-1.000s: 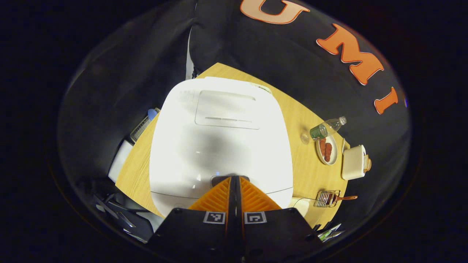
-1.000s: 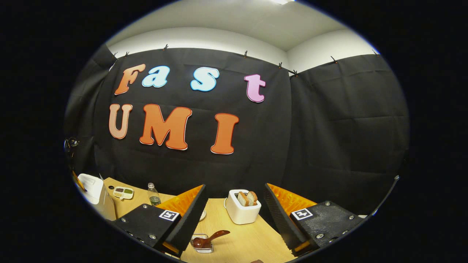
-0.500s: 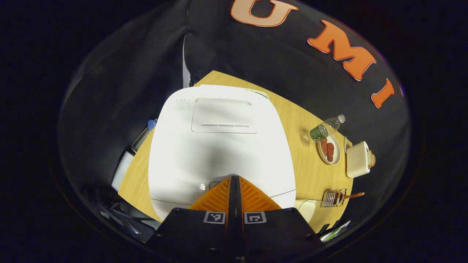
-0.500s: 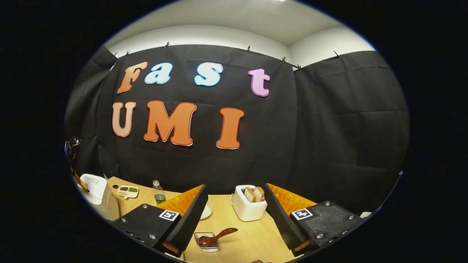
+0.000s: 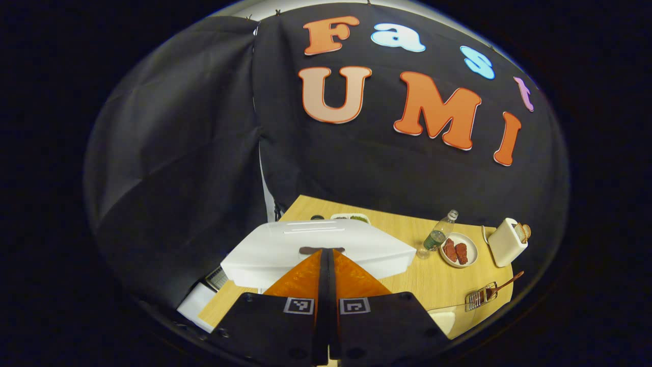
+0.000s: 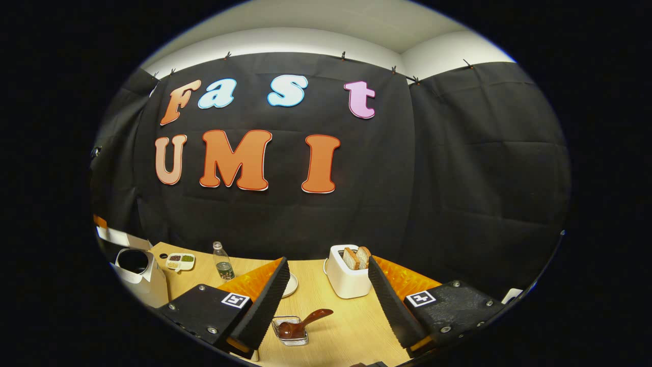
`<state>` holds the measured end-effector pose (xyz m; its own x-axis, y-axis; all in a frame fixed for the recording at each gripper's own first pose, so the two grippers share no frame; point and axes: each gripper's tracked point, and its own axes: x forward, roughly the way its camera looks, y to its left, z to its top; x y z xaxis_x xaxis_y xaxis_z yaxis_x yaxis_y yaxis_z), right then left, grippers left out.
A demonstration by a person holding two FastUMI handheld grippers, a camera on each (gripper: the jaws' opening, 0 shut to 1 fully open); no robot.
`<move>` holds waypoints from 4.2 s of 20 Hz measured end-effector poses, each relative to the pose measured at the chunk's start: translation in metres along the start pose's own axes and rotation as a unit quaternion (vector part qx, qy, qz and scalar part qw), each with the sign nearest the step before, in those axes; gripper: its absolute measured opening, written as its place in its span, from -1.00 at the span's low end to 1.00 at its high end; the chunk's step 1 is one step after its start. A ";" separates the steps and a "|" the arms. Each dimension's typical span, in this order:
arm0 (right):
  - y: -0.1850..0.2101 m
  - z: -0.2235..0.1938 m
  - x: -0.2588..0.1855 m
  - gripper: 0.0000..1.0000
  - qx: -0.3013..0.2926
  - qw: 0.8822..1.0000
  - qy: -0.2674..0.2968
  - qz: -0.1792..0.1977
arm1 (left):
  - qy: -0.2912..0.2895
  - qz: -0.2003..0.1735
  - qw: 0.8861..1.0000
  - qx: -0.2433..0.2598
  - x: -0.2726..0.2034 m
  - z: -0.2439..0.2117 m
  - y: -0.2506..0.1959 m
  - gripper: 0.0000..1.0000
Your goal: Close the left gripper, press the button to open the rice cooker; take a wooden spoon from the chopstick holder with the right hand, scoop a spoonful of rice and pour it into the rice cooker, then put the wooden spoon back into the chopstick holder.
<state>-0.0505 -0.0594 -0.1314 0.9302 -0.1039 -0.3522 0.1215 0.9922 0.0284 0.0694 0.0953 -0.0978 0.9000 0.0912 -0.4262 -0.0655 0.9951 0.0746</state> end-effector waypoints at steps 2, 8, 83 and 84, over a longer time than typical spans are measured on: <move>-0.001 -0.006 0.004 0.92 -0.001 1.000 0.009 0.001 | -0.040 -0.003 0.999 0.014 -0.012 0.016 -0.005 -0.91; 0.003 -0.027 0.015 0.92 0.000 0.999 0.034 0.011 | -0.160 0.016 0.985 0.056 -0.069 0.071 -0.021 -0.89; 0.116 -0.064 0.002 -0.76 0.162 0.980 0.107 0.037 | -0.196 -0.107 0.974 0.048 -0.083 0.050 -0.042 0.99; 0.126 -0.063 -0.001 -0.76 0.154 0.981 0.106 0.045 | -0.196 -0.111 0.973 0.045 -0.078 0.049 -0.039 0.99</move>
<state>-0.0582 0.0698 -0.1861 0.8527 0.0316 -0.5214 0.1719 0.9256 0.3373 0.0226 0.0474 -0.0234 0.9843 -0.1641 -0.0650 0.1703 0.9797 0.1055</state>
